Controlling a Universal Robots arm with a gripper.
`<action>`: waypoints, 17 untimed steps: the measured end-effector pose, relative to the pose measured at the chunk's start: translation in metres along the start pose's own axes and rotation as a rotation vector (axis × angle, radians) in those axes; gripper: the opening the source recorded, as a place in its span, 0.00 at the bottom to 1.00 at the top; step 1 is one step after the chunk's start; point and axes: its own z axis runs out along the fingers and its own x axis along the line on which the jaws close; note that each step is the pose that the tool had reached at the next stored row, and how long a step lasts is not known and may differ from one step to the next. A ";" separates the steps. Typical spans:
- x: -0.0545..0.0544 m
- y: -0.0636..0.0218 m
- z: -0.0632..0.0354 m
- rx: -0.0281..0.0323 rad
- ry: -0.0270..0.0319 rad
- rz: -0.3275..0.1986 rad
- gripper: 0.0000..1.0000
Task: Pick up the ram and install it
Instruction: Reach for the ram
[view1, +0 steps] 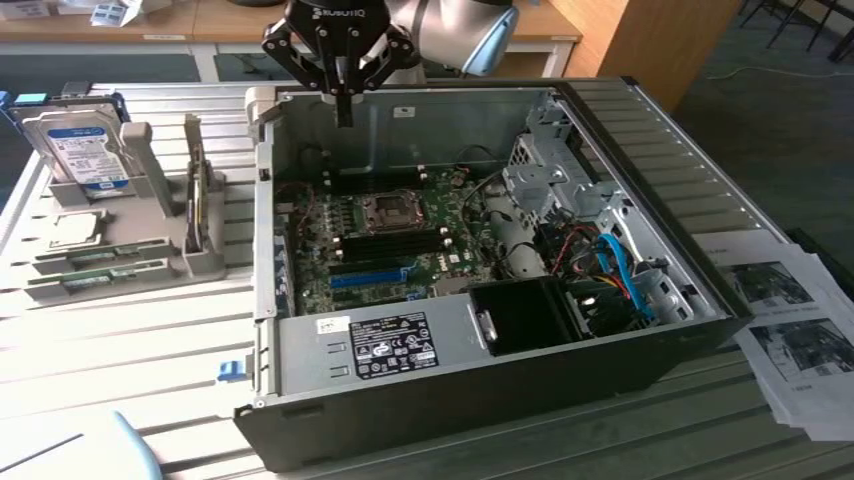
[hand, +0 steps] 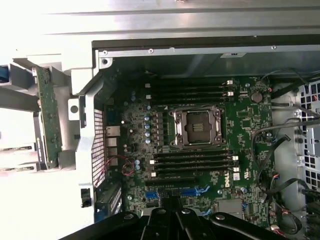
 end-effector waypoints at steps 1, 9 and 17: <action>0.001 -0.0001 0.0000 0.0000 0.0000 0.000 0.09; 0.010 -0.0007 -0.0002 -0.0001 -0.0001 0.000 0.09; 0.019 -0.0014 -0.0004 -0.0001 -0.0001 0.000 0.09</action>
